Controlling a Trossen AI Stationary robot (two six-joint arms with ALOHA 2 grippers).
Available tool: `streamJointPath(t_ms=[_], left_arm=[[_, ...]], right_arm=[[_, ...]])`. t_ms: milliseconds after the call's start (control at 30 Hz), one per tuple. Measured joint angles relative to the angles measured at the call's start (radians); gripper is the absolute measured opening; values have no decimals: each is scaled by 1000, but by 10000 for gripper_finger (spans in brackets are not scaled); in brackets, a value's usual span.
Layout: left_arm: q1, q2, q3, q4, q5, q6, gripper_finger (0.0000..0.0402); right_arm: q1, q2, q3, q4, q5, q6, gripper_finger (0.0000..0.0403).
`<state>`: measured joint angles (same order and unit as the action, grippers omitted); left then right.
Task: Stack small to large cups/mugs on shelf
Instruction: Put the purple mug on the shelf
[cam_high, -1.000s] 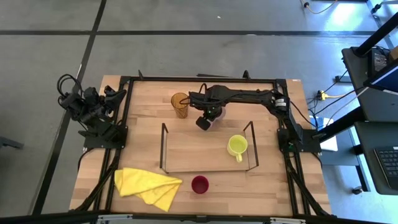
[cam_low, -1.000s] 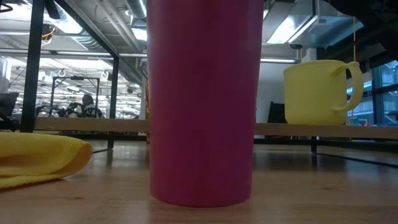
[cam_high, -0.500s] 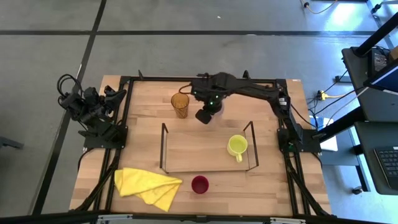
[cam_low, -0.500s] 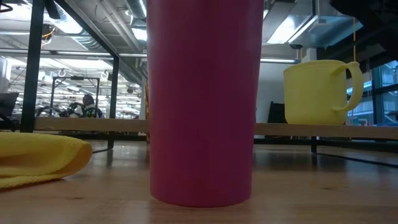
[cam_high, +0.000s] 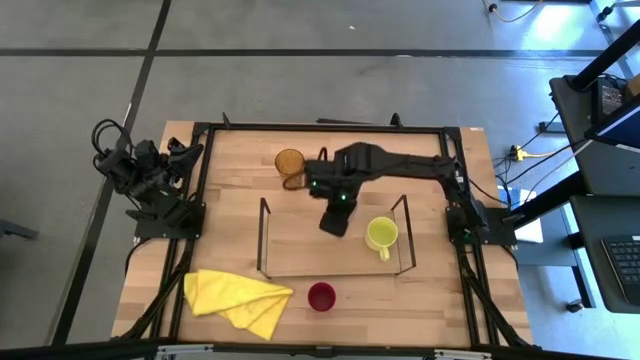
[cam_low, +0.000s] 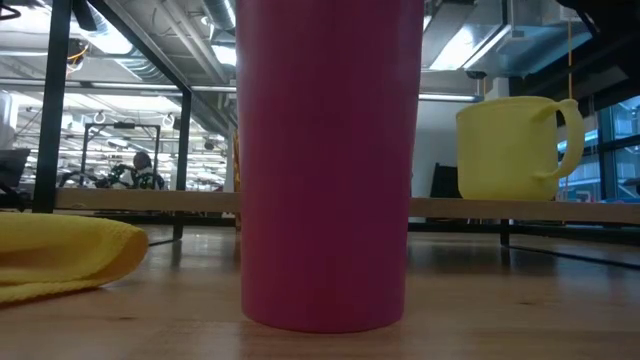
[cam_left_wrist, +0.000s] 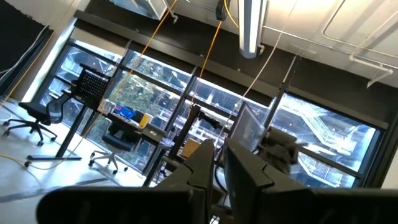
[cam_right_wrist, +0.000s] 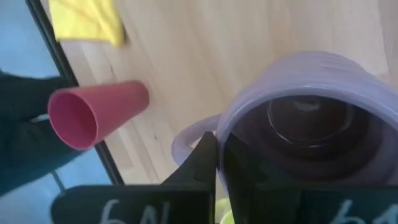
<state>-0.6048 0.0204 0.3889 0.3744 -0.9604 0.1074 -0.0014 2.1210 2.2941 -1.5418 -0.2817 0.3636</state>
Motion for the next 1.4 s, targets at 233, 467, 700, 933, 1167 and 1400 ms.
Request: streamJointPath(t_ms=[233,467,700,933,1167,1400], left_arm=[[0,0,0,-1,0,-2,31],[0,0,0,-42,2,-38,31],[0,0,0,-86,3,-80,31],[0,0,0,-83,4,-80,31],[0,0,0,-83,4,-101,31],[0,0,0,-83,4,-105,31]], right_arm=[[31,1,-46,23,-57,-1,23],[57,1,-101,87,-95,29,25],[77,2,-141,134,-108,56,25],[77,2,-141,171,-78,99,22],[77,2,-141,198,-64,100,22],[77,2,-141,198,-53,97,22]])
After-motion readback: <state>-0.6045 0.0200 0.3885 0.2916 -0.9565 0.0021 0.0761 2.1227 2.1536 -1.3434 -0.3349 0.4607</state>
